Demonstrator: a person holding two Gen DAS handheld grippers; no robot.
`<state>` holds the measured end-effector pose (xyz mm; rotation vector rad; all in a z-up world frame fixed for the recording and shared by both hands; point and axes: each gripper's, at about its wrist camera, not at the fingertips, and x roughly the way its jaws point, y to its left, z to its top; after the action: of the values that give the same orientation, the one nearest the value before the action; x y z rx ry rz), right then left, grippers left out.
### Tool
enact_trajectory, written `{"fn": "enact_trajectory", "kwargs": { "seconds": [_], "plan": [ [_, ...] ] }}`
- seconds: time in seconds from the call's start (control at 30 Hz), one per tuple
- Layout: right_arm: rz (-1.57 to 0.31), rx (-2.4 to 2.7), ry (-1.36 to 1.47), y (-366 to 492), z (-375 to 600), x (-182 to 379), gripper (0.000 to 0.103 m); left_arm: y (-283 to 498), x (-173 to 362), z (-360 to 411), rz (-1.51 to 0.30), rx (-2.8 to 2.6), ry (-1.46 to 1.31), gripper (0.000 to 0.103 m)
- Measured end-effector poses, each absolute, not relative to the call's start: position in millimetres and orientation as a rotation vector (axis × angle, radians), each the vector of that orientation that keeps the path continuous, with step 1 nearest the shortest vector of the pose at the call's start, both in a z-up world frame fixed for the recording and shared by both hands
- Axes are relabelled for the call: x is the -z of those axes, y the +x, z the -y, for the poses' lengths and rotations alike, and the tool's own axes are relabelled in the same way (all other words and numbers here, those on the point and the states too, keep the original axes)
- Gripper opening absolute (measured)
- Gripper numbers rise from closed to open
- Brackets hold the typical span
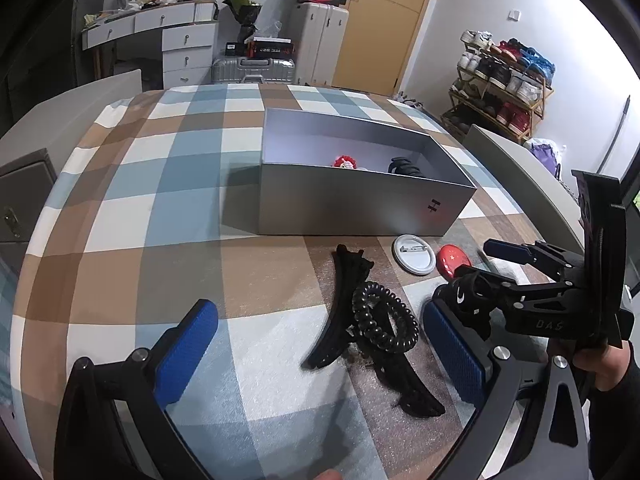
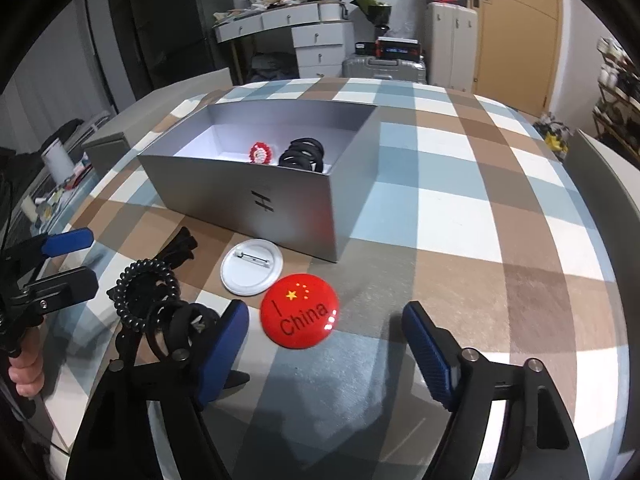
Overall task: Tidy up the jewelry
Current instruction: 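Grasp the red 'I China' badge with the right tool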
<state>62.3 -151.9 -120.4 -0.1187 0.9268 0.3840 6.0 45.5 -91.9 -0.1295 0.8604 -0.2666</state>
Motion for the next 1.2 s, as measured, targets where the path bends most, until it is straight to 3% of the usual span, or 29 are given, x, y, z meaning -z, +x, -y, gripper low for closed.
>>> {"fn": "enact_trajectory", "kwargs": {
  "seconds": [0.33, 0.53, 0.73, 0.9, 1.2],
  "plan": [
    [-0.934, -0.43, -0.144, 64.8, 139.1, 121.6, 0.063, 8.1, 92.5, -46.3, -0.869, 0.277, -0.126, 0.1],
    [-0.942, -0.445, -0.119, 68.6, 140.0, 121.1, 0.061, 8.5, 91.9, -46.5, -0.869, 0.277, -0.127, 0.1],
    [-0.968, -0.396, -0.124, 74.1, 138.9, 119.3, 0.043, 10.0, 93.6, -43.9, -0.882, 0.271, -0.123, 0.1],
    [-0.927, -0.369, -0.283, 61.9, 117.8, 122.0, 0.042, 10.7, 92.2, -40.3, -0.885, 0.278, -0.126, 0.1],
    [-0.904, -0.386, -0.231, 54.7, 132.1, 121.1, 0.042, 10.9, 84.9, -31.5, -0.88, 0.28, -0.099, 0.1]
  ]
}}
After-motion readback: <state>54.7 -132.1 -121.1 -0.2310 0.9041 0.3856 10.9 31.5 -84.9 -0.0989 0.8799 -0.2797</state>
